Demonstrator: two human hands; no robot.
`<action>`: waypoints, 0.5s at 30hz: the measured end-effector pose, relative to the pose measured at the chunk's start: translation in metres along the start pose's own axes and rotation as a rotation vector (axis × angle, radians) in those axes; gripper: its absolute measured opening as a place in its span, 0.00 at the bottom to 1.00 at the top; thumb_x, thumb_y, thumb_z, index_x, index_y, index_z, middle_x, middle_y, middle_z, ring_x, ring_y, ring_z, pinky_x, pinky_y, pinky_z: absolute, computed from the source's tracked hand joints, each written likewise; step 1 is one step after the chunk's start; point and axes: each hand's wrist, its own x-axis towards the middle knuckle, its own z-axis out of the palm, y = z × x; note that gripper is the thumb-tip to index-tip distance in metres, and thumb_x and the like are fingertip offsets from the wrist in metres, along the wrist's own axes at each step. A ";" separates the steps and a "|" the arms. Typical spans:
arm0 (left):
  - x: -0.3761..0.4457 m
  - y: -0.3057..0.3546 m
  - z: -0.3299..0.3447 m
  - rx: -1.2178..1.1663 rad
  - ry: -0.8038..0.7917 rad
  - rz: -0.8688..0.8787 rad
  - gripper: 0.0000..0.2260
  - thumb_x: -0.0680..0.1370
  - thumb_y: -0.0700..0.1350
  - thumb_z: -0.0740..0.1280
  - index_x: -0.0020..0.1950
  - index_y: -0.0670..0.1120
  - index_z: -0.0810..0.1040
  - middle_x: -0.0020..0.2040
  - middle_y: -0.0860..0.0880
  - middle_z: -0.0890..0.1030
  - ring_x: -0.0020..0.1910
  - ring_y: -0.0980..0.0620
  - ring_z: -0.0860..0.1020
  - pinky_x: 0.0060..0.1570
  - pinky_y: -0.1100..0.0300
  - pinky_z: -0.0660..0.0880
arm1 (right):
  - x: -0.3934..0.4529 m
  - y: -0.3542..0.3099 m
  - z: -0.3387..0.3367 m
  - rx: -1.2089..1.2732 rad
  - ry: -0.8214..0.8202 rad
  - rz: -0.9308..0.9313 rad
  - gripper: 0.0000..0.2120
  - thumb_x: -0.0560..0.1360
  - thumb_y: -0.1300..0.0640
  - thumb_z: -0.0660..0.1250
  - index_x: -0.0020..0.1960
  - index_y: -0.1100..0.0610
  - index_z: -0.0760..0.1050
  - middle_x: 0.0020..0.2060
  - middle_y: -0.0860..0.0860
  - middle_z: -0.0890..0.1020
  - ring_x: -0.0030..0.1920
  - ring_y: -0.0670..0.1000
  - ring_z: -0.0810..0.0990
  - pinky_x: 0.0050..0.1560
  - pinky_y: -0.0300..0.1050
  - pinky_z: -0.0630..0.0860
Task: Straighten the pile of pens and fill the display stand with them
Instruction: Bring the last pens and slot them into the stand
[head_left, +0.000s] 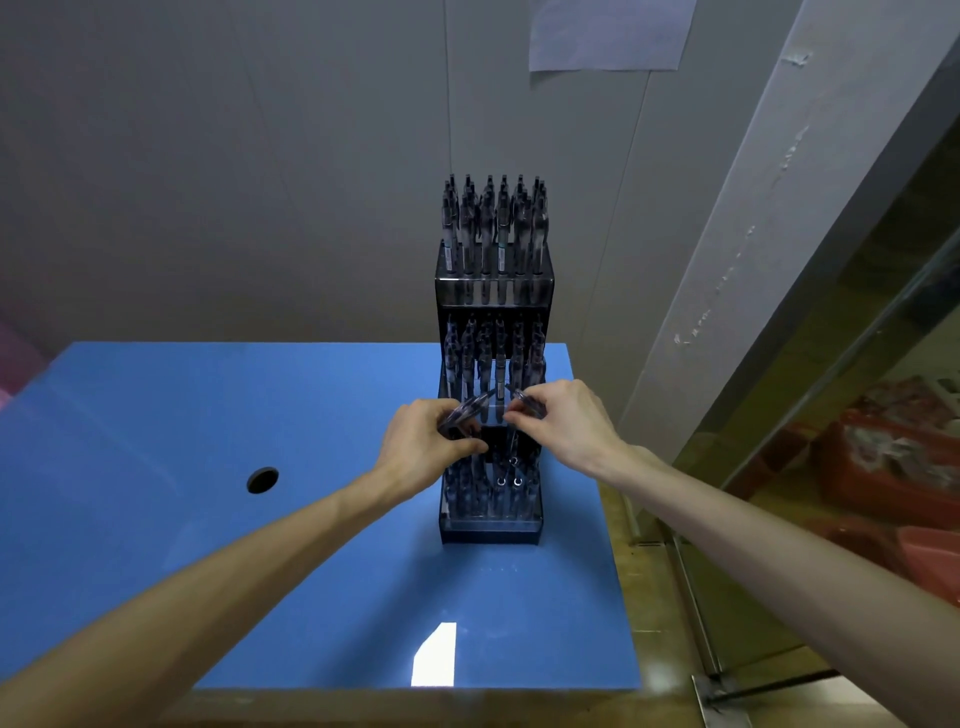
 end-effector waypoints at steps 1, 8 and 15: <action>-0.001 0.000 0.000 0.007 -0.003 0.008 0.10 0.68 0.51 0.82 0.39 0.57 0.81 0.32 0.60 0.82 0.30 0.62 0.75 0.34 0.61 0.69 | 0.000 0.001 0.001 0.002 0.002 0.001 0.09 0.77 0.48 0.73 0.47 0.53 0.86 0.34 0.44 0.82 0.34 0.44 0.75 0.38 0.41 0.69; -0.001 -0.003 -0.003 0.067 0.045 0.055 0.09 0.70 0.52 0.81 0.41 0.51 0.83 0.28 0.58 0.77 0.28 0.59 0.72 0.31 0.60 0.65 | -0.001 0.002 0.008 0.028 0.100 -0.004 0.09 0.77 0.48 0.73 0.46 0.53 0.85 0.36 0.46 0.84 0.36 0.47 0.78 0.38 0.44 0.74; 0.007 -0.006 -0.006 0.045 0.043 0.037 0.10 0.69 0.52 0.81 0.42 0.51 0.83 0.33 0.55 0.82 0.28 0.60 0.73 0.32 0.60 0.69 | 0.002 0.002 0.014 -0.005 0.055 0.001 0.09 0.77 0.47 0.73 0.48 0.53 0.86 0.40 0.47 0.86 0.40 0.48 0.81 0.41 0.45 0.77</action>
